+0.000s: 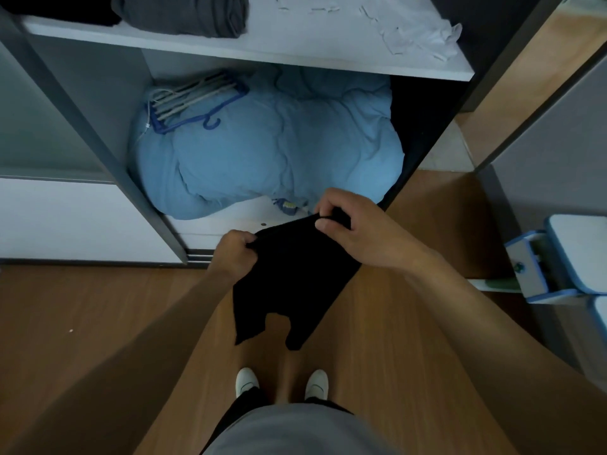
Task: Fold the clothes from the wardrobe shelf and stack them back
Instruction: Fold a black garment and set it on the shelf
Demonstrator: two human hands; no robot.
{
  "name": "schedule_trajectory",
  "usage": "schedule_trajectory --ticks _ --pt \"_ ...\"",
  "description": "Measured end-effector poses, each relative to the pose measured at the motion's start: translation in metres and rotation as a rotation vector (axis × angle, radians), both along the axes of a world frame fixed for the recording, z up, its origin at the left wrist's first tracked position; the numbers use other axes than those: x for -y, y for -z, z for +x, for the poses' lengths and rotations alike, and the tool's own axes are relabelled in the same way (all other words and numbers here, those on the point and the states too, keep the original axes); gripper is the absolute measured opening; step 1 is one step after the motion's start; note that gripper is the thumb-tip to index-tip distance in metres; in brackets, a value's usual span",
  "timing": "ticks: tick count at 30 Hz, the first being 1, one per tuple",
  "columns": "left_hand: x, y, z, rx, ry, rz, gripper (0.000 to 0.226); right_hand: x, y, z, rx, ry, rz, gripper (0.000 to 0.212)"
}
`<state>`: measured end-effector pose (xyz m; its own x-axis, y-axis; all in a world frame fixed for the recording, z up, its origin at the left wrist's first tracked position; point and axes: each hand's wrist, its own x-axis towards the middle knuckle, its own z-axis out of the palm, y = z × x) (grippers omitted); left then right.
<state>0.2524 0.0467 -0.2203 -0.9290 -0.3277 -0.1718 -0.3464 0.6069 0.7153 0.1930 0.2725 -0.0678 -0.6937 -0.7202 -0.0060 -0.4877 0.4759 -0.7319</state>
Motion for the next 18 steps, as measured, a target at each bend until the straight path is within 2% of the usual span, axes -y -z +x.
schedule_trajectory --ticks 2,5,9,13,16,18 --pt "0.008 0.002 0.001 0.021 -0.051 -0.039 0.024 -0.003 0.003 0.003 0.049 -0.045 0.043 0.015" --pt "0.017 0.000 0.000 0.041 -0.181 0.013 0.027 -0.004 0.006 0.002 0.106 -0.058 0.075 0.017" --pt "0.025 -0.011 0.000 -0.003 -0.307 0.114 0.024 -0.009 0.012 -0.007 0.223 -0.051 0.122 0.009" --pt "0.025 -0.023 0.002 -0.034 -0.267 0.121 0.029 -0.012 0.025 -0.018 0.240 -0.112 0.365 0.032" --pt "0.018 -0.027 0.000 -0.032 -0.237 0.126 0.028 -0.004 0.039 -0.021 0.200 -0.121 0.523 0.013" --pt "0.012 -0.030 -0.001 -0.038 -0.245 0.147 0.029 0.003 0.048 -0.021 0.182 -0.076 0.572 0.011"
